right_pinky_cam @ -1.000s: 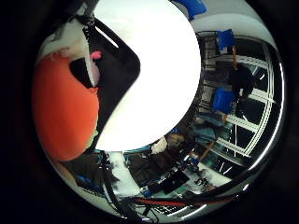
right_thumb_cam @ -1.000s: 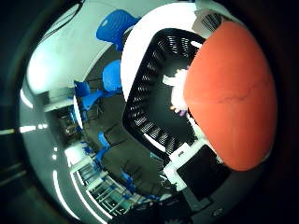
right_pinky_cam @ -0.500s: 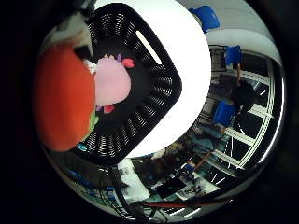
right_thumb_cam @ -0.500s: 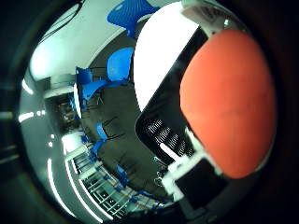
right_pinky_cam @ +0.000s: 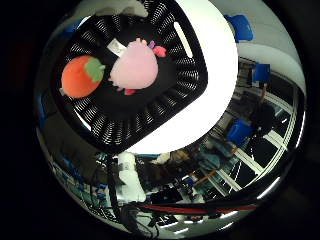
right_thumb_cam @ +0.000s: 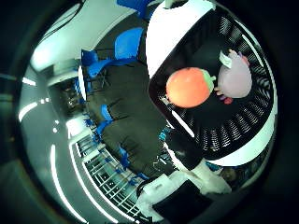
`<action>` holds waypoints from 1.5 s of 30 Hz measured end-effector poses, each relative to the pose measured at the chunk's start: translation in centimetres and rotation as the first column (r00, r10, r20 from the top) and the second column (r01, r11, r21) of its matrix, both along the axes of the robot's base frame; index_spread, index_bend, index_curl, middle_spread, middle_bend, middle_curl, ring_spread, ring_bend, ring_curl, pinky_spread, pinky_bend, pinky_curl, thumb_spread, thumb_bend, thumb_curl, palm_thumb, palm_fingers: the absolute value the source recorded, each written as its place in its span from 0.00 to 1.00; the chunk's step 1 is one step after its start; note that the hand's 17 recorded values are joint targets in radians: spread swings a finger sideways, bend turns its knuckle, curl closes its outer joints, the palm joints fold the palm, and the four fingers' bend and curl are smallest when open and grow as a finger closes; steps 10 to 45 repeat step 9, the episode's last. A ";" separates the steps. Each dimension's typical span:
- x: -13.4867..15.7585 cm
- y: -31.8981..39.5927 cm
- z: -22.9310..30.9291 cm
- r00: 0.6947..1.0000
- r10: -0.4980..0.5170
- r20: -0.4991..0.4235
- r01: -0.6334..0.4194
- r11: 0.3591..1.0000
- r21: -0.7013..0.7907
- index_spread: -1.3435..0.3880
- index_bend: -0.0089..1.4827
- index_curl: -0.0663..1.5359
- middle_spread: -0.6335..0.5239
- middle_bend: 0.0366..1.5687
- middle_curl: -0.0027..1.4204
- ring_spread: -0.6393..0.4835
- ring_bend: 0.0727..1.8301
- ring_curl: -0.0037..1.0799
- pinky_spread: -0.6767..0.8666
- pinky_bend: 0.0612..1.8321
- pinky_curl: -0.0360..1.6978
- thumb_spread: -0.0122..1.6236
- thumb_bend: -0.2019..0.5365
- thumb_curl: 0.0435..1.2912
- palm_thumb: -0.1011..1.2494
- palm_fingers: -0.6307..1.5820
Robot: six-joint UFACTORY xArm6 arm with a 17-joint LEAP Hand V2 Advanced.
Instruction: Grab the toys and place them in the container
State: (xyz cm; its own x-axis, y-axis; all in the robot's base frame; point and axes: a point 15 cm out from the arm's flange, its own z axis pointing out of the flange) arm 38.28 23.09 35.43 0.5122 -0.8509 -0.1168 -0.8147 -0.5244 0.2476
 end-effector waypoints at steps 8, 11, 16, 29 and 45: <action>-2.2 -2.6 3.4 1.000 -0.014 0.003 0.014 1.000 -0.019 0.53 0.09 0.15 0.75 0.09 0.22 0.85 0.18 0.21 0.76 0.36 0.19 0.76 0.25 0.23 0.57 0.25; -2.5 -3.1 4.0 1.000 -0.020 0.006 0.020 1.000 -0.019 0.53 0.09 0.15 0.75 0.09 0.21 0.85 0.18 0.21 0.76 0.36 0.19 0.76 0.25 0.23 0.57 0.25; -2.5 -3.1 4.0 1.000 -0.020 0.006 0.020 1.000 -0.019 0.53 0.09 0.15 0.75 0.09 0.21 0.85 0.18 0.21 0.76 0.36 0.19 0.76 0.25 0.23 0.57 0.25; -2.5 -3.1 4.0 1.000 -0.020 0.006 0.020 1.000 -0.019 0.53 0.09 0.15 0.75 0.09 0.21 0.85 0.18 0.21 0.76 0.36 0.19 0.76 0.25 0.23 0.57 0.25; -2.5 -3.1 4.0 1.000 -0.020 0.006 0.020 1.000 -0.019 0.53 0.09 0.15 0.75 0.09 0.21 0.85 0.18 0.21 0.76 0.36 0.19 0.76 0.25 0.23 0.57 0.25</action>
